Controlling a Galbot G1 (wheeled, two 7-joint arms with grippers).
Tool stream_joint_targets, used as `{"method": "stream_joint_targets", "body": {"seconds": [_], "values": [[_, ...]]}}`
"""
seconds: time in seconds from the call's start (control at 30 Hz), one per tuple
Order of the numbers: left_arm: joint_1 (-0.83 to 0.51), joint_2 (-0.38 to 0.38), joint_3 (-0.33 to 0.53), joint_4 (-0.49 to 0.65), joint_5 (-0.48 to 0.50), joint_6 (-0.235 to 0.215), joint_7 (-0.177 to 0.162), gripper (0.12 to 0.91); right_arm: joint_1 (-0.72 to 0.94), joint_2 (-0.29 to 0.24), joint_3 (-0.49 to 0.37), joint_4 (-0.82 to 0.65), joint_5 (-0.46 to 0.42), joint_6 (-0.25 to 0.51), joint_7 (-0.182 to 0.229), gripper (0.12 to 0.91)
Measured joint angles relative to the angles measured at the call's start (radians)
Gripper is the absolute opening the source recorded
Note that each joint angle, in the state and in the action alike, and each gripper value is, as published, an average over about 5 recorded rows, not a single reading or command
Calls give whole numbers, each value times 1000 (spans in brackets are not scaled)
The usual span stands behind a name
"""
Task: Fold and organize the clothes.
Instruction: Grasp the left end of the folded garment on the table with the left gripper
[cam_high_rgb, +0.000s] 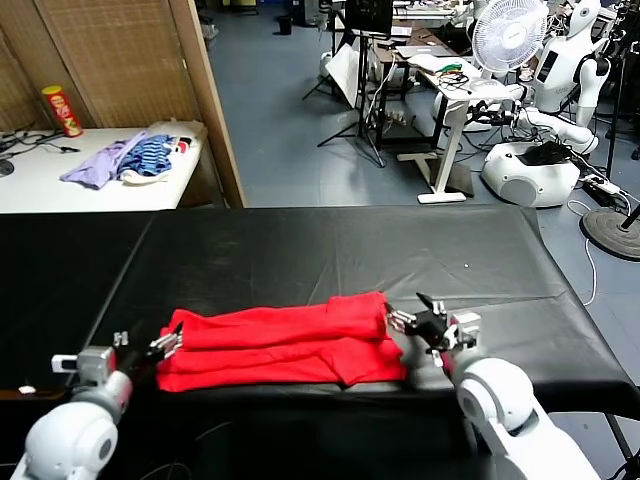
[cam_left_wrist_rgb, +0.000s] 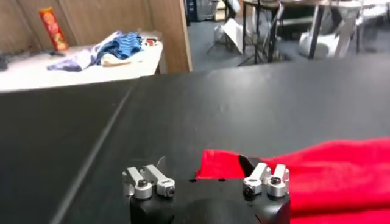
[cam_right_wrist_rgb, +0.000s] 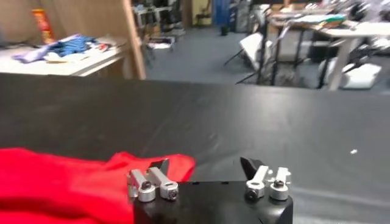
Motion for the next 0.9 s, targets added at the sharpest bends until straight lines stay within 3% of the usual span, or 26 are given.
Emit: {"method": "stream_joint_targets", "body": {"seconds": [0.23, 0.37, 0.43, 0.67, 0.8, 0.9], "values": [[-83, -15, 47, 92, -36, 15, 16, 798, 41, 70, -27, -84, -22, -2, -2, 777], [-91, -15, 53, 135, -43, 14, 26, 788, 37, 89, -30, -102, -29, -1, -7, 619], [-90, -16, 53, 150, -44, 10, 28, 742, 32, 97, -31, -109, -36, 4, -8, 519], [-73, -35, 58, 159, 40, -48, 25, 381, 13, 129, -40, -127, -81, 52, 27, 169], [-83, -62, 75, 175, 161, -122, 23, 180, 18, 153, -47, -156, -145, 121, 76, 128], [-105, -86, 92, 200, 239, -167, 23, 147, 31, 171, -49, -189, -190, 170, 91, 130]]}}
